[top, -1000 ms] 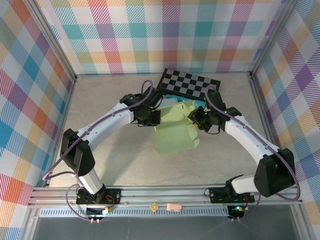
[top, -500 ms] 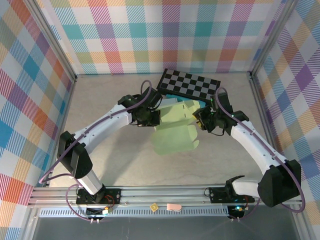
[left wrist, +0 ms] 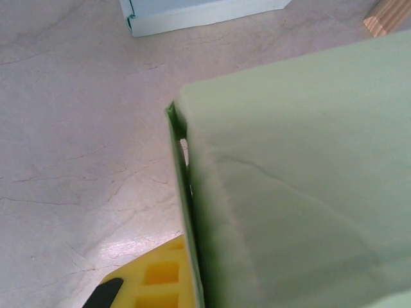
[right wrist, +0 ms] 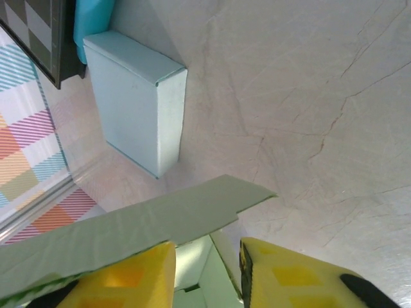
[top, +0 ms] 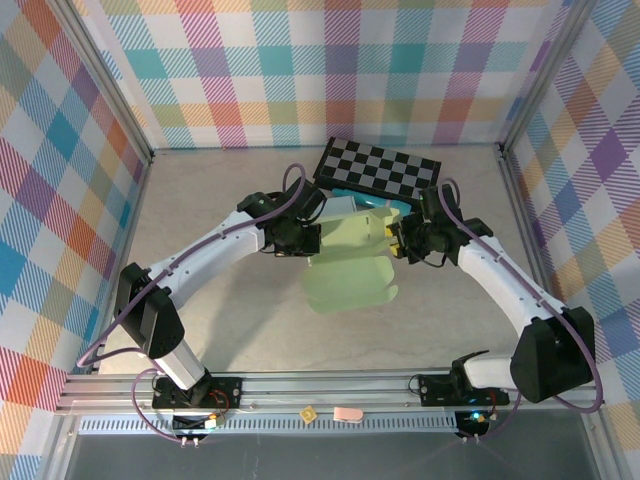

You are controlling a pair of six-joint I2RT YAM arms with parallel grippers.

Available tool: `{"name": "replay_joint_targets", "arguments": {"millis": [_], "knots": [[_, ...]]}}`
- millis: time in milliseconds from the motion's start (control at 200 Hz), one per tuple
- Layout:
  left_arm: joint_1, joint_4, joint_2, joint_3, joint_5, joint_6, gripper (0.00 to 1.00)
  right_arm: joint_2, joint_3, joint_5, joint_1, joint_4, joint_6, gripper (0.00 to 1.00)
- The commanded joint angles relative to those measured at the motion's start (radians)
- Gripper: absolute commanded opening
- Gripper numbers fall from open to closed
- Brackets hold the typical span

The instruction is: Fold the paper box

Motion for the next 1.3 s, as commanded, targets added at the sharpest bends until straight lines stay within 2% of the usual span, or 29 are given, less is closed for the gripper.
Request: {"name": "replay_joint_targets", "arguments": {"millis": [0,395,1295], "knots": [[-0.010,-0.012,-0.032,-0.007,-0.010,-0.010,0.00,-0.009,-0.013,-0.036,-0.004,0.045,0.068,0.31],[-0.010,0.007,-0.016,-0.004,0.002,-0.017,0.00,0.014,-0.023,-0.130,-0.001,0.138,0.054,0.27],[-0.011,0.033,0.008,0.012,0.019,-0.031,0.00,0.030,-0.029,-0.148,0.089,0.181,0.074,0.20]]}}
